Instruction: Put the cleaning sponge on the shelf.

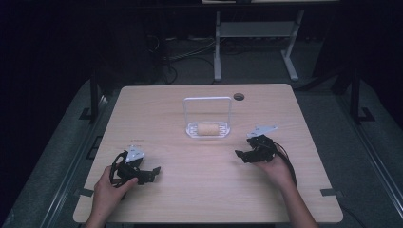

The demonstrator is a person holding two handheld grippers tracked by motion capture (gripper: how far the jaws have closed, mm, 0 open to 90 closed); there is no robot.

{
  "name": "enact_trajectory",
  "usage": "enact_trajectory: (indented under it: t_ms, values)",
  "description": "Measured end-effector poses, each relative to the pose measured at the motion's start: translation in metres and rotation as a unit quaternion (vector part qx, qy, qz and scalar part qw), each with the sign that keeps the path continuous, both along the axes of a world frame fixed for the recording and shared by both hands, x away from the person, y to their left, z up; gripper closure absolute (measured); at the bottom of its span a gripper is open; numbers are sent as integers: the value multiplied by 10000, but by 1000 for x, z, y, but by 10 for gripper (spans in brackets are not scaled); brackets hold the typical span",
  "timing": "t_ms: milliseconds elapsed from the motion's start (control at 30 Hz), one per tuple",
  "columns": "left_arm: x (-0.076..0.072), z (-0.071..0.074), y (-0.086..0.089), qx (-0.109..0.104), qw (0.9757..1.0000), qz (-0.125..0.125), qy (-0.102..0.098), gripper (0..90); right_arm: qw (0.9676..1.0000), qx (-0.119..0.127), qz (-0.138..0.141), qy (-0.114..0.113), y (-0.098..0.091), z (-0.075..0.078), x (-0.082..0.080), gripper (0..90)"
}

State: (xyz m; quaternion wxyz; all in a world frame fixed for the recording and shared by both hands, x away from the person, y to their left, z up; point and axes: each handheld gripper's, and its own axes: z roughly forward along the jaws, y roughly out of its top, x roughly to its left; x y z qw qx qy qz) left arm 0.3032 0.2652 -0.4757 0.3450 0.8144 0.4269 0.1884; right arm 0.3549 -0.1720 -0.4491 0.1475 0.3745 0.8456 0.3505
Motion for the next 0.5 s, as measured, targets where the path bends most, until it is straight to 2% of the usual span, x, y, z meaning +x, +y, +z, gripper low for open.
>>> enact_trajectory:
  t_ms: [500]
  values:
    - [0,0,0,-1,10000,0,-1,128,9999,35,-118,13,-22,-6,-25,194]
